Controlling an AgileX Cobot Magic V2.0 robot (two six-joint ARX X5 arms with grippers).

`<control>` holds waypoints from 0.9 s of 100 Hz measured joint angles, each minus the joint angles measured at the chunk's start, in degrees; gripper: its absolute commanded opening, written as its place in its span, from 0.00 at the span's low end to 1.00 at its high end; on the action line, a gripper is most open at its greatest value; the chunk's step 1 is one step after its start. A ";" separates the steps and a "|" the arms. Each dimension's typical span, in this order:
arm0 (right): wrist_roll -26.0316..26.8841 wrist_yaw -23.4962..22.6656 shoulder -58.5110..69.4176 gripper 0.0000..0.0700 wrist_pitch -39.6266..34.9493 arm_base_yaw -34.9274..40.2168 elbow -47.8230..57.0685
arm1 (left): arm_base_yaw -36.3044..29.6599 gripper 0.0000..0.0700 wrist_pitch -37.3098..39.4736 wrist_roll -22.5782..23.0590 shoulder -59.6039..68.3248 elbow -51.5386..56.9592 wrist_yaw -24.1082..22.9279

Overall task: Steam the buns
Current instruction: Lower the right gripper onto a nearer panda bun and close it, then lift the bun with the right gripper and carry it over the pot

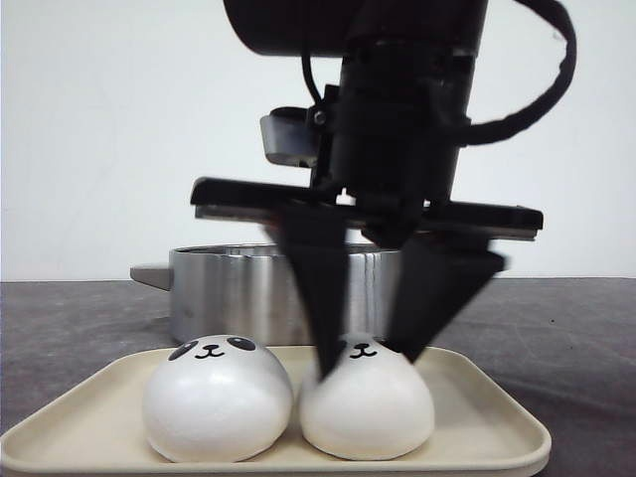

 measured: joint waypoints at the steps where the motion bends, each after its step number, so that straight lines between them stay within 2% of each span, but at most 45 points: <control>1: -0.11 0.31 -0.04 0.03 -0.02 0.00 0.04 | 0.00 0.73 0.00 0.00 0.00 0.00 0.00; 16: -2.54 6.03 -3.72 0.02 -1.77 0.15 3.32 | 0.00 0.73 0.00 0.00 0.00 0.00 0.00; 30: -7.80 12.59 -8.83 0.01 -0.17 -0.46 16.35 | 0.00 0.73 0.00 0.00 0.00 0.00 0.00; 48: -16.55 14.32 -8.61 0.01 1.49 -4.57 30.82 | 0.00 0.73 0.28 0.00 0.00 0.00 0.00; 58: -18.73 14.16 -7.48 0.01 2.01 -7.74 33.18 | 0.00 0.73 0.28 0.00 0.00 0.00 0.00; 77: -19.93 6.47 -1.40 0.01 -1.77 -14.84 33.11 | 0.00 0.73 0.28 0.00 0.00 0.00 0.00; 90: -20.90 4.28 4.72 0.01 -3.28 -17.73 32.98 | 0.00 0.73 0.28 0.00 0.00 0.00 0.00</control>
